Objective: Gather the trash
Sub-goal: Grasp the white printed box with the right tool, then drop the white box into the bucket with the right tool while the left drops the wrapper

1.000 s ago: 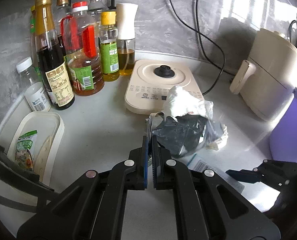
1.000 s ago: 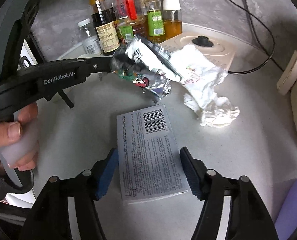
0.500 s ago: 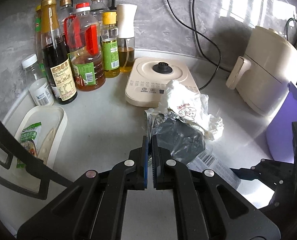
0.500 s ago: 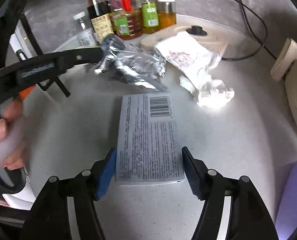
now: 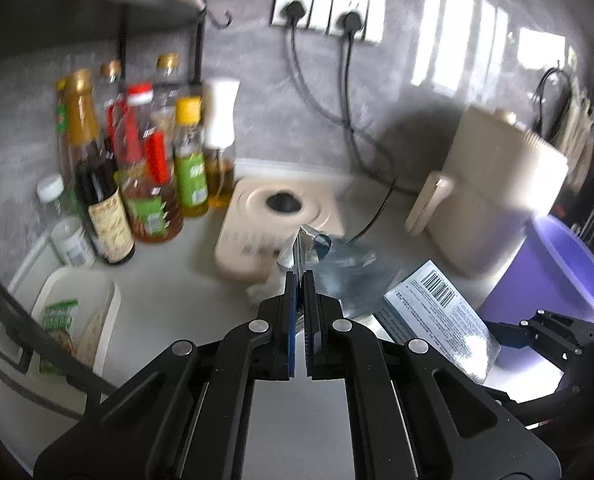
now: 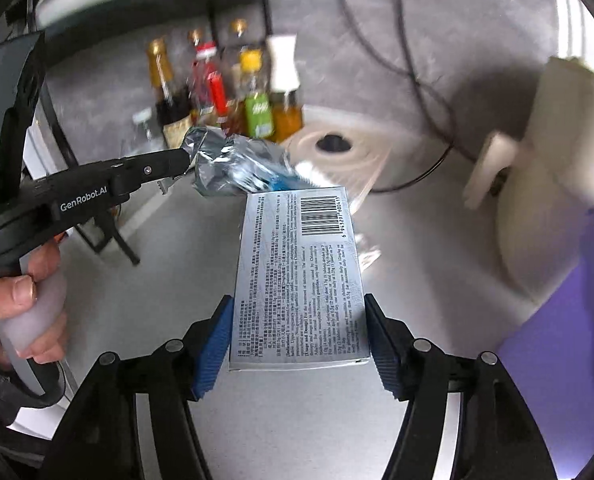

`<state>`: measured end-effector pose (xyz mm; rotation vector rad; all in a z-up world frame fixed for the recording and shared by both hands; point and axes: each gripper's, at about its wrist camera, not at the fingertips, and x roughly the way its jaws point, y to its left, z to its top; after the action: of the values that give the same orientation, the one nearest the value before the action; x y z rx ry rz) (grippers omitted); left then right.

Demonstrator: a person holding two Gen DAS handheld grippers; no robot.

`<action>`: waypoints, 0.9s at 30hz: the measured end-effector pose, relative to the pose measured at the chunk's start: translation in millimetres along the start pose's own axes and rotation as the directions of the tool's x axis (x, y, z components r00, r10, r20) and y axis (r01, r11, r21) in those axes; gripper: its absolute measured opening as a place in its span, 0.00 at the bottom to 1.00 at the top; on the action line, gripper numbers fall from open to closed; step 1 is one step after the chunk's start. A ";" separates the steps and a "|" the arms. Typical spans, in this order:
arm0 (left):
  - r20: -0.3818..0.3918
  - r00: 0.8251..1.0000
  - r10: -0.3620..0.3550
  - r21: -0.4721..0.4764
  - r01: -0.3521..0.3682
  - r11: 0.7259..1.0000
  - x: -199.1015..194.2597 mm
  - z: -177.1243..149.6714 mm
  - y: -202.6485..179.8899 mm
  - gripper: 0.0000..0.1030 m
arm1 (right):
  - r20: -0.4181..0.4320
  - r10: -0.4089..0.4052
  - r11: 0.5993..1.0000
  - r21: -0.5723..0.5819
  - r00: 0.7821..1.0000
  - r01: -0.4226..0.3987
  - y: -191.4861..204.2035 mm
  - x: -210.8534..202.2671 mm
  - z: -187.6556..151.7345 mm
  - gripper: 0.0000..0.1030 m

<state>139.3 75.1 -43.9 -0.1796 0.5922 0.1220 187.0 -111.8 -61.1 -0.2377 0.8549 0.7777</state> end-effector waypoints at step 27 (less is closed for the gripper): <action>0.109 0.969 -0.221 0.133 0.207 0.969 -19.4 55.5 -111.8 0.04 | 0.240 -0.259 0.954 0.213 0.936 0.209 -85.3 -135.5 15.1 0.61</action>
<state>171.9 -24.1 27.1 -0.1168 0.4525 -0.1120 200.5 -235.1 41.3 -0.0655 0.6246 0.4877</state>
